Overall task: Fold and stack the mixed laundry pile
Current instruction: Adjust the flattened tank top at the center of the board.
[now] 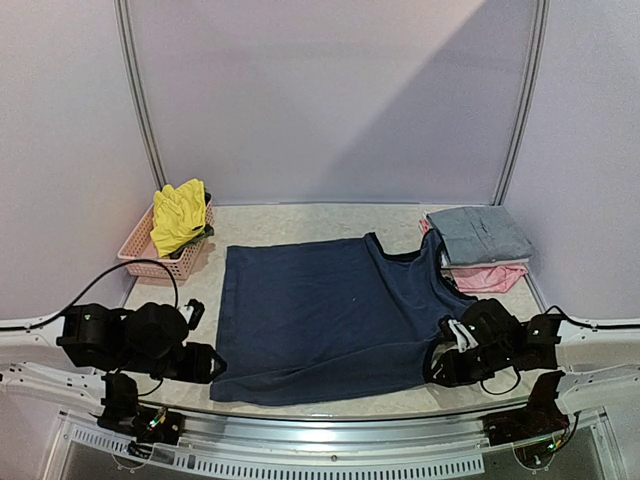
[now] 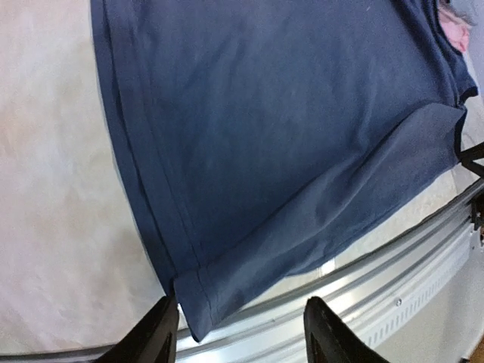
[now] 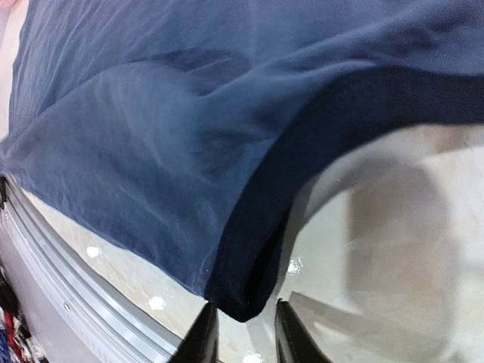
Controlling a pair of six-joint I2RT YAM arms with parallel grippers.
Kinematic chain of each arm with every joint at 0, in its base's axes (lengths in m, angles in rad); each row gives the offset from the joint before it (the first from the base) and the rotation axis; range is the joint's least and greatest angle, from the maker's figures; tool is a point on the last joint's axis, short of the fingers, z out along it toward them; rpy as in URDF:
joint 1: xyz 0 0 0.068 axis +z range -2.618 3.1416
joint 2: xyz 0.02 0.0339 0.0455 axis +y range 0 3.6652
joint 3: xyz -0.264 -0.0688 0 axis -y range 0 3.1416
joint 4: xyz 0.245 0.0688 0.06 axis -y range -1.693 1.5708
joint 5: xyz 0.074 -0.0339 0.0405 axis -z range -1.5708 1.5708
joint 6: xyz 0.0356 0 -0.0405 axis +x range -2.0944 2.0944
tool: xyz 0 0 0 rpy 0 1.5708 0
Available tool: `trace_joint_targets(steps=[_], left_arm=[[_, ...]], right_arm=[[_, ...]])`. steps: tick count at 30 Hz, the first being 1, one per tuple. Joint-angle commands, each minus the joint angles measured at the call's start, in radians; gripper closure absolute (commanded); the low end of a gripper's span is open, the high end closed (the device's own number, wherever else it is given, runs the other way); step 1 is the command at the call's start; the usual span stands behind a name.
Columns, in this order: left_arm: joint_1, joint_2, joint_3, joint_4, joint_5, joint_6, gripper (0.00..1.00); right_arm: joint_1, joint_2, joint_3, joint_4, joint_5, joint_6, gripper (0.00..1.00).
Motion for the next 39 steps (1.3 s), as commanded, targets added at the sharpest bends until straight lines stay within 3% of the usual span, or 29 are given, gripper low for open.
trace_joint_targets(steps=[1,7,12,19,28,39], left_arm=[[0.041,0.081,0.087,-0.042,-0.223,0.145,0.39],[0.286,0.261,0.166,0.173,-0.191,0.377,0.4],[0.531,0.484,0.258,0.333,-0.091,0.559,0.45],[0.735,0.876,0.494,0.424,0.085,0.7,0.47],[0.868,1.211,0.789,0.379,0.101,0.79,0.48],[0.942,1.448,1.029,0.3,0.1,0.825,0.56]], right_arm=[[0.006,-0.02,-0.016,-0.026,0.024,0.004,0.67],[0.007,-0.064,-0.018,-0.05,0.048,0.02,0.54],[0.007,-0.11,-0.036,-0.049,0.056,0.029,0.53],[0.006,-0.124,-0.043,-0.05,0.054,0.031,0.55],[0.006,-0.188,-0.056,-0.068,0.067,0.046,0.55],[0.006,-0.207,-0.06,-0.068,0.067,0.044,0.55]])
